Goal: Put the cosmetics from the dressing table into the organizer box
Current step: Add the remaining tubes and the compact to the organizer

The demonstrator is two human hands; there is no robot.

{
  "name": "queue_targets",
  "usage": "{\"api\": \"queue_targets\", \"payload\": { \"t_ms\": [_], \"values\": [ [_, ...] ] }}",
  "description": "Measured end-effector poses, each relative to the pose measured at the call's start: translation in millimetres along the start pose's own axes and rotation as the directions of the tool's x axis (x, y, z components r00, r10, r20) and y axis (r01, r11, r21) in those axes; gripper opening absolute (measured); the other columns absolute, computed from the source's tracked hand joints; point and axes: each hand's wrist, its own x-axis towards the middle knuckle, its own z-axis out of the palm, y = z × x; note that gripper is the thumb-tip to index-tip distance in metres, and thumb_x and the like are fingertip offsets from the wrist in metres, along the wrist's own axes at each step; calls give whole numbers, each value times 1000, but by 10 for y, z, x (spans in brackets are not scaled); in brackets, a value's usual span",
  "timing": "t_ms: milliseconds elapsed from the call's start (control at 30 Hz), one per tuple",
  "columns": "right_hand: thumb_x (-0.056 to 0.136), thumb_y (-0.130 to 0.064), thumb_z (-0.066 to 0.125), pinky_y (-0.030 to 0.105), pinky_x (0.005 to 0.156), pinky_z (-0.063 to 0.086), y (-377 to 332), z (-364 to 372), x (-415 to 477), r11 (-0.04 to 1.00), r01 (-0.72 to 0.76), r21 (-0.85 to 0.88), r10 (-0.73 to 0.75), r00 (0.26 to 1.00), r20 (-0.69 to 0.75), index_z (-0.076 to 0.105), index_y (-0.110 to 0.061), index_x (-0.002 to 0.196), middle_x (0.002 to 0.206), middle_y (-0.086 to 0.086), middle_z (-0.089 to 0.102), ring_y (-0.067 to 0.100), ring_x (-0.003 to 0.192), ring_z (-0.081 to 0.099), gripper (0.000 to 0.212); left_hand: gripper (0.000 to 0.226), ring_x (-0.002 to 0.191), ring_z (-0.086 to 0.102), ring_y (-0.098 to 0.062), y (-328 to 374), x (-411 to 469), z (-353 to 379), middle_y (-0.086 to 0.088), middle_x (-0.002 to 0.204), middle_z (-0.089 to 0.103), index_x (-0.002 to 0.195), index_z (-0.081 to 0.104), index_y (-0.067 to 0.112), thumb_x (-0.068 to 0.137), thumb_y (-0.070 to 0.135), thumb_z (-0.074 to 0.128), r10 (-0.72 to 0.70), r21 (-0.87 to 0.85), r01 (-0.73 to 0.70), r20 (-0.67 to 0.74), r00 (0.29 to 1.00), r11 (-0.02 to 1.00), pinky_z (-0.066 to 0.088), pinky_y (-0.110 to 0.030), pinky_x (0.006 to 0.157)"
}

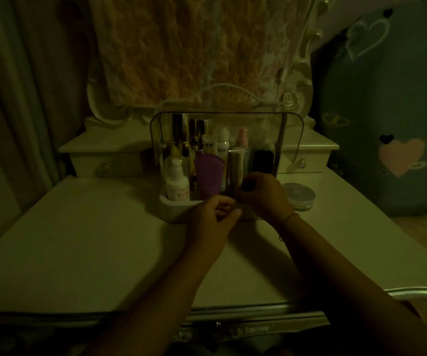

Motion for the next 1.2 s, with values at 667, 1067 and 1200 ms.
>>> {"api": "queue_targets", "payload": {
  "t_ms": [667, 1067, 1200],
  "values": [
    [82, -17, 66, 19, 62, 40, -18, 84, -15, 998, 59, -9, -59, 998, -4, 63, -7, 91, 86, 6, 65, 12, 74, 54, 13, 16, 71, 56, -6, 15, -9, -9, 5, 76, 57, 97, 62, 17, 83, 11, 64, -3, 33, 3, -9, 1000, 999, 44, -6, 55],
    [83, -19, 65, 26, 65, 45, -41, 57, -35, 998, 65, -26, -65, 998, -18, 64, -5, 88, 86, 12, 68, 14, 72, 55, 15, 17, 77, 57, -13, 40, -17, -8, -2, 83, 60, 100, 62, 15, 83, 11, 64, -13, 21, 13, -3, 1000, 1000, 46, -16, 63],
    [83, -16, 65, 15, 58, 40, -44, 44, -40, 997, 74, -14, -74, 997, -16, 64, -5, 89, 87, 13, 69, 12, 70, 54, 13, 16, 76, 57, -12, 39, -14, -5, 3, 80, 59, 98, 62, 15, 82, 11, 65, -11, 24, 12, -9, 1000, 1000, 45, -14, 62]
  ]
}}
